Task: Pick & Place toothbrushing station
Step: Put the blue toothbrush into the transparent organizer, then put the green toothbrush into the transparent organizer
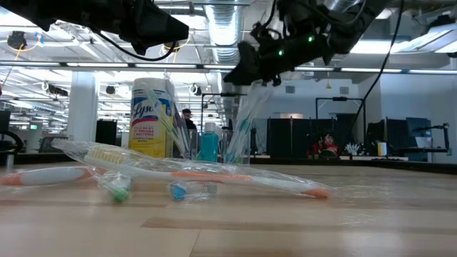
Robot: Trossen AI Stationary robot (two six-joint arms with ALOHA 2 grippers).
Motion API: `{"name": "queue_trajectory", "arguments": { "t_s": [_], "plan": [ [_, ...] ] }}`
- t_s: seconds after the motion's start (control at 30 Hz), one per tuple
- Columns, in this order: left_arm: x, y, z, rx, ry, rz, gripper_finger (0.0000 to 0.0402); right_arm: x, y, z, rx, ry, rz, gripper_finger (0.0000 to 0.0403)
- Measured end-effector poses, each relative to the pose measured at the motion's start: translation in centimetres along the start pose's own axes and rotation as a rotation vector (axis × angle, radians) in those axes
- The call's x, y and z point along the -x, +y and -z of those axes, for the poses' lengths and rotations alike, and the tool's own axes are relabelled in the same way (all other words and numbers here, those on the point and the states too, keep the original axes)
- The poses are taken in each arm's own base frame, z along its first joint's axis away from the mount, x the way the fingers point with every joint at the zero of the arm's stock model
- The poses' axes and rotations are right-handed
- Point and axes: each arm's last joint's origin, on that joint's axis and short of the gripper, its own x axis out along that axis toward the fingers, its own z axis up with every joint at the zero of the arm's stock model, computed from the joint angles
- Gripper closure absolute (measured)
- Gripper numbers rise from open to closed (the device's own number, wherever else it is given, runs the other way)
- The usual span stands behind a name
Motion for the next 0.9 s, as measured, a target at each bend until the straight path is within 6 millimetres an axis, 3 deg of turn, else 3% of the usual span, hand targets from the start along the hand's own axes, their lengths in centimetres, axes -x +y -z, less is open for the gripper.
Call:
{"name": "queue_trajectory", "arguments": {
  "t_s": [0.33, 0.67, 0.9],
  "plan": [
    [0.0, 0.0, 0.0, 0.005, 0.001, 0.0, 0.0317, 2.8, 0.3, -2.8, 0.027, -0.034, -0.033, 0.0227],
    [0.2, -0.7, 0.7, 0.138, 0.075, 0.122, 0.0317, 6.2, 3.9, -3.6, 0.104, 0.006, -0.175, 0.0242],
    [0.8, -1.6, 1.9, 0.223, 0.208, 0.15, 0.0317, 7.8, 6.2, -3.0, 0.196, 0.06, -0.262, 0.0246]
  ]
}}
